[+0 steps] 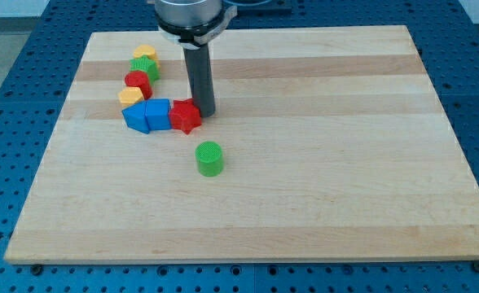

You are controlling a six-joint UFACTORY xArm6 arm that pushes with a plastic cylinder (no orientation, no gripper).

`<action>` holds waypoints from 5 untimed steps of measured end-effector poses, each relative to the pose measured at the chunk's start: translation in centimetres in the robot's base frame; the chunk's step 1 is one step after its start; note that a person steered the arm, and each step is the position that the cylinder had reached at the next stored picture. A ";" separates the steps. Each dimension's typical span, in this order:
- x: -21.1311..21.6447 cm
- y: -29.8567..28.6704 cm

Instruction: Push the green circle into the red star

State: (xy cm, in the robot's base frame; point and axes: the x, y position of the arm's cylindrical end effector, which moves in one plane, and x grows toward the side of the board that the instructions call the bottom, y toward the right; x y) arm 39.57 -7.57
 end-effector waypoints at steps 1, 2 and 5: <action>0.0 0.0; -0.1 1.2; 5.1 15.4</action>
State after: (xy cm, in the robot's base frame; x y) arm 44.70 7.81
